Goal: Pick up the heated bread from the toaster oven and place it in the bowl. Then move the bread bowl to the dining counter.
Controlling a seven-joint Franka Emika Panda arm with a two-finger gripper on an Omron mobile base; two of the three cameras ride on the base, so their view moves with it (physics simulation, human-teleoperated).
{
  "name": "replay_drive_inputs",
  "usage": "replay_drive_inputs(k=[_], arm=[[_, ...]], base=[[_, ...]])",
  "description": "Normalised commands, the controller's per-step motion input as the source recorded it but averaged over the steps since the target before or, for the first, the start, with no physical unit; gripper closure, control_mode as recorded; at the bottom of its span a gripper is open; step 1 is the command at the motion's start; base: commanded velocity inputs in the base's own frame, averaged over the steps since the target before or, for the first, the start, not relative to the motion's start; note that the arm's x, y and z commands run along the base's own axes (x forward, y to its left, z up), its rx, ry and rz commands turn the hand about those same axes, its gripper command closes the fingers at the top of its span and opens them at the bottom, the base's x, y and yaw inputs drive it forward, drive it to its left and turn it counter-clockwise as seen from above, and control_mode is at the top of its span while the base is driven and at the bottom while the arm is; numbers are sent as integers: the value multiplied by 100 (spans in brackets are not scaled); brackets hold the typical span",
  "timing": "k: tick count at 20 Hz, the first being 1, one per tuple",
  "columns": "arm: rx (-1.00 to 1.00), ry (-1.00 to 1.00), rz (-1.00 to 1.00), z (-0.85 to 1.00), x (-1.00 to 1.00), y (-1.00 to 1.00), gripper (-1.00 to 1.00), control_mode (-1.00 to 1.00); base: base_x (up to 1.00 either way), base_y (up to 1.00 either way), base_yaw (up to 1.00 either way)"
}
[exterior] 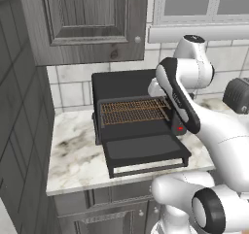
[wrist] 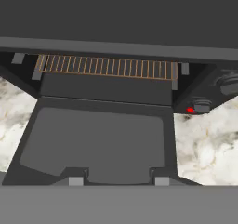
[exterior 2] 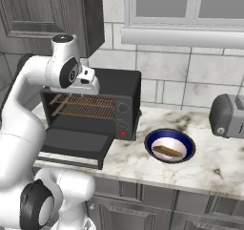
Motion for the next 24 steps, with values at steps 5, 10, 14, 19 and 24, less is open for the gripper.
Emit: replay_drive_inputs(k=[5,10,14,19,24], arm=[[-3,-11,1,0,-13,4,-100,-100],[-2,-19,0,-9,-32,2,-100,-100],[0,-13,0,-18,-18,3,-100,-100],[0,-5,0,-12,-2,0,-100,-100],[0,-7,0,-12,0,4,-100,-100]], base=[[0,0,0],[0,0,0],[0,0,0],[0,0,0],[0,0,0]])
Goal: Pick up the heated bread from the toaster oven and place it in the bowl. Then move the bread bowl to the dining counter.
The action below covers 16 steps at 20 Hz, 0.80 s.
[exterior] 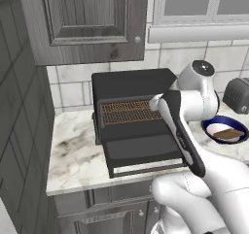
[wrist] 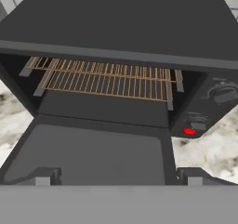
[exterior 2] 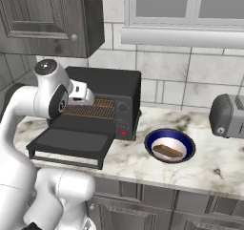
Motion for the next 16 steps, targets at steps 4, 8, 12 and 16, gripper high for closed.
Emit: replay_drive_inputs(k=[4,8,12,16], arm=[[0,-7,0,-9,0,0,-100,-100],[0,-13,0,-15,0,18,-100,-100],[0,-13,0,-11,7,20,-100,-100],[0,-13,0,-11,17,23,-100,-100]], base=[[0,0,0],[0,0,0],[0,0,0],[0,0,0]])
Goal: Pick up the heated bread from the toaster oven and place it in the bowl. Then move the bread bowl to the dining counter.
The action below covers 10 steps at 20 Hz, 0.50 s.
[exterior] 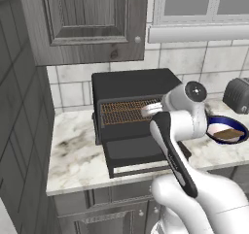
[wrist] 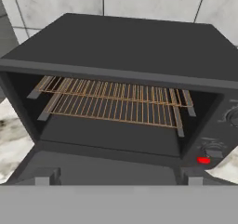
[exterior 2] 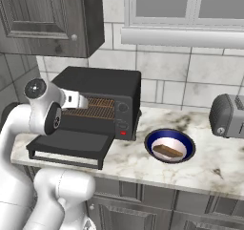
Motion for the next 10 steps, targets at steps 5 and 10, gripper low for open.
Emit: replay_drive_inputs(k=[5,10], arm=[[0,-10,0,-10,30,7,-100,-100],[0,-8,0,-5,24,0,-100,-100]], base=[[0,0,0],[0,0,0]])
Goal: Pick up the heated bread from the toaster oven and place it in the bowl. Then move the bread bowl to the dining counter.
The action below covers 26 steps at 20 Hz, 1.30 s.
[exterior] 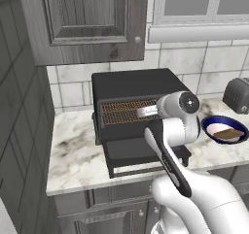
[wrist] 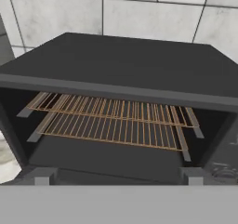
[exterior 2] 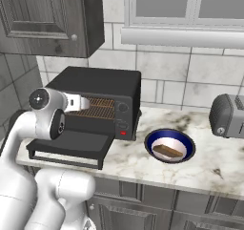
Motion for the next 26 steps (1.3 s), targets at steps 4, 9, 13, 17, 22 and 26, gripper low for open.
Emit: replay_drive_inputs(k=[4,9,13,17,22,26], arm=[[0,-6,0,-4,15,3,-100,-100],[0,-7,0,-6,4,0,-100,-100],[0,-7,0,-16,3,5,-100,-100],[0,-7,0,-21,9,21,-100,-100],[0,-6,0,-21,14,15,-100,-100],[0,-6,0,-14,26,16,-100,-100]], base=[[0,0,0],[0,0,0],[0,0,0],[0,0,0],[0,0,0],[0,0,0]])
